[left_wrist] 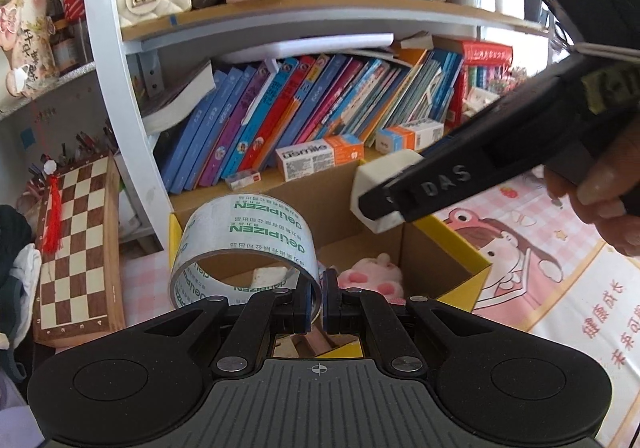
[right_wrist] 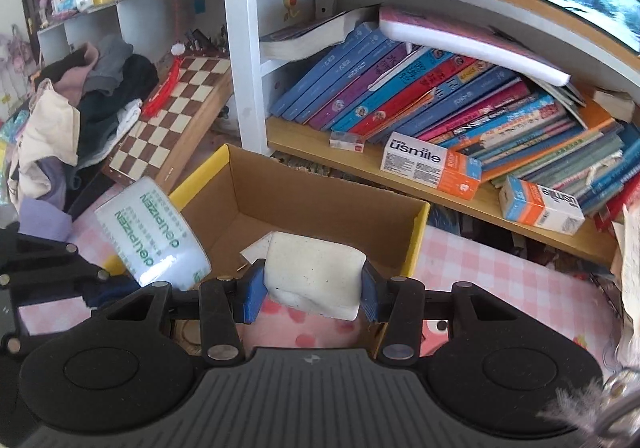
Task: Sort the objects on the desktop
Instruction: 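Lower the block into the box with the right tool while the left tool drops the tape roll in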
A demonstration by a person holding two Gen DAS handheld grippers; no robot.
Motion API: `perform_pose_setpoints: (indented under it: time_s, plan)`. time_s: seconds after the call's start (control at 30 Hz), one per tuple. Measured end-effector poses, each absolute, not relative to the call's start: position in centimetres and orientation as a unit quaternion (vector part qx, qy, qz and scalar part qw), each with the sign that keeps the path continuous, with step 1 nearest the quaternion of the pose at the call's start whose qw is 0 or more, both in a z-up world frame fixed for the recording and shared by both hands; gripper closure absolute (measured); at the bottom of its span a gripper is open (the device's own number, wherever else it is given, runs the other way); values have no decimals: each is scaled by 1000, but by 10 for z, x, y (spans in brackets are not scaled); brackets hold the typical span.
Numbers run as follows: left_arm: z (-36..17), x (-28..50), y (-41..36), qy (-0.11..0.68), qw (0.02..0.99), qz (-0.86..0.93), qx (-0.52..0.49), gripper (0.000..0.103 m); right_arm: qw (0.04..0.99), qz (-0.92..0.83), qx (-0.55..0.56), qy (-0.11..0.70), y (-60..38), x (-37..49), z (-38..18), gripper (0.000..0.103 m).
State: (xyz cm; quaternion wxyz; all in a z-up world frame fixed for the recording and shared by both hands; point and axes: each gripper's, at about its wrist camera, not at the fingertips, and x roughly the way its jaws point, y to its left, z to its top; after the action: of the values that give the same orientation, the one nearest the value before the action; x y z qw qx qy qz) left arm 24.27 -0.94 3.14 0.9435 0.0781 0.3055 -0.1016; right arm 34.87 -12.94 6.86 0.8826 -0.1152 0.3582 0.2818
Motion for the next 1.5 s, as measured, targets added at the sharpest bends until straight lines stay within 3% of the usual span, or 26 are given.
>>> perform_pose_setpoints:
  time_s: [0.77, 0.97, 1.13, 1.27, 1.5]
  plan:
    - [2, 279, -22, 336, 932, -92, 98, 99, 854, 279, -144, 414, -95, 425, 9, 58]
    - [3, 284, -17, 333, 935, -81, 89, 88, 852, 277, -143, 421, -96, 434, 3, 58]
    - [4, 282, -17, 330, 936, -84, 85, 86, 849, 280, -147, 424, -92, 440, -1, 58]
    - [5, 275, -20, 323, 939, -82, 87, 72, 846, 279, -151, 427, -88, 445, -6, 58]
    - [10, 265, -17, 316, 943, -73, 78, 67, 840, 275, -161, 439, -75, 460, -16, 58]
